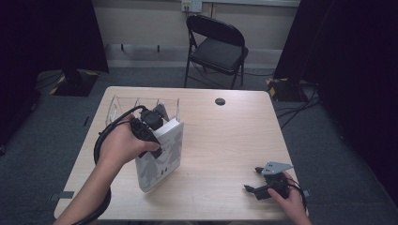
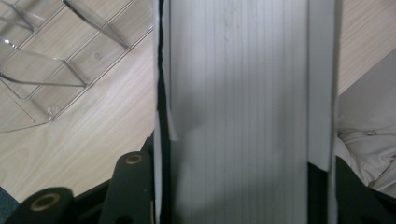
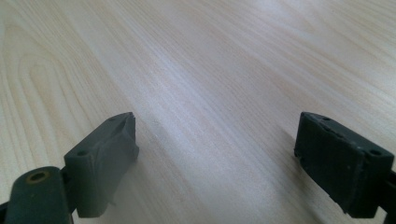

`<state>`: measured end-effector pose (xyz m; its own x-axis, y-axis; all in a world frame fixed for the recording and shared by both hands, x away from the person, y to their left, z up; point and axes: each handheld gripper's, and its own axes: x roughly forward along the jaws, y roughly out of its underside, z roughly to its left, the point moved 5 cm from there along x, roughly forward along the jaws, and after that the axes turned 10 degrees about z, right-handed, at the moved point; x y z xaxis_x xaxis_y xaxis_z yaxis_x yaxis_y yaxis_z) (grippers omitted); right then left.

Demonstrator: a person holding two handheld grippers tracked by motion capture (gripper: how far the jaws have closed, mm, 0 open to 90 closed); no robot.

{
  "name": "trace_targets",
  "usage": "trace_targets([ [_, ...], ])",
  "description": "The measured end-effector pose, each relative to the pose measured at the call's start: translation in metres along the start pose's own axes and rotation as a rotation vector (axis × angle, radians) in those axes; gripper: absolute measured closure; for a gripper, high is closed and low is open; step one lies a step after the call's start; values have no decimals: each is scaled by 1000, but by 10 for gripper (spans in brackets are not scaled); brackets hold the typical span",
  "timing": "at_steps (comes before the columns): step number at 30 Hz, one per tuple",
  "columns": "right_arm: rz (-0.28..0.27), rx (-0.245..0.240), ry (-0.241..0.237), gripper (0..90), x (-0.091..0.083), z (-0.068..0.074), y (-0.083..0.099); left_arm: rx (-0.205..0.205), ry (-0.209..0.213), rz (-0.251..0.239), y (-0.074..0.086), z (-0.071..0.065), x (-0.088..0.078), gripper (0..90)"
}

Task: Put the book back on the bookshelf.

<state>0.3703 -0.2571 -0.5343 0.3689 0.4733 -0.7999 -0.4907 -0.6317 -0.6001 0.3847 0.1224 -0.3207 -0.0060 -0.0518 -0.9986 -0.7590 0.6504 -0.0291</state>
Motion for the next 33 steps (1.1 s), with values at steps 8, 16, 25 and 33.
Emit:
trace_targets([
  [8, 0, 0, 0, 122, 0, 0, 0, -15, -13, 3, 3, 6, 12, 536],
  [16, -1, 0, 2, 122, 0, 0, 0, 3, -8, -21, 3, 4, 25, 533],
  [25, -1, 0, 2, 122, 0, 0, 0, 36, -33, -29, 12, 1, 35, 528],
  [33, -1, 1, 2, 121, 0, 0, 0, 29, -24, -100, 29, 4, 43, 523],
])
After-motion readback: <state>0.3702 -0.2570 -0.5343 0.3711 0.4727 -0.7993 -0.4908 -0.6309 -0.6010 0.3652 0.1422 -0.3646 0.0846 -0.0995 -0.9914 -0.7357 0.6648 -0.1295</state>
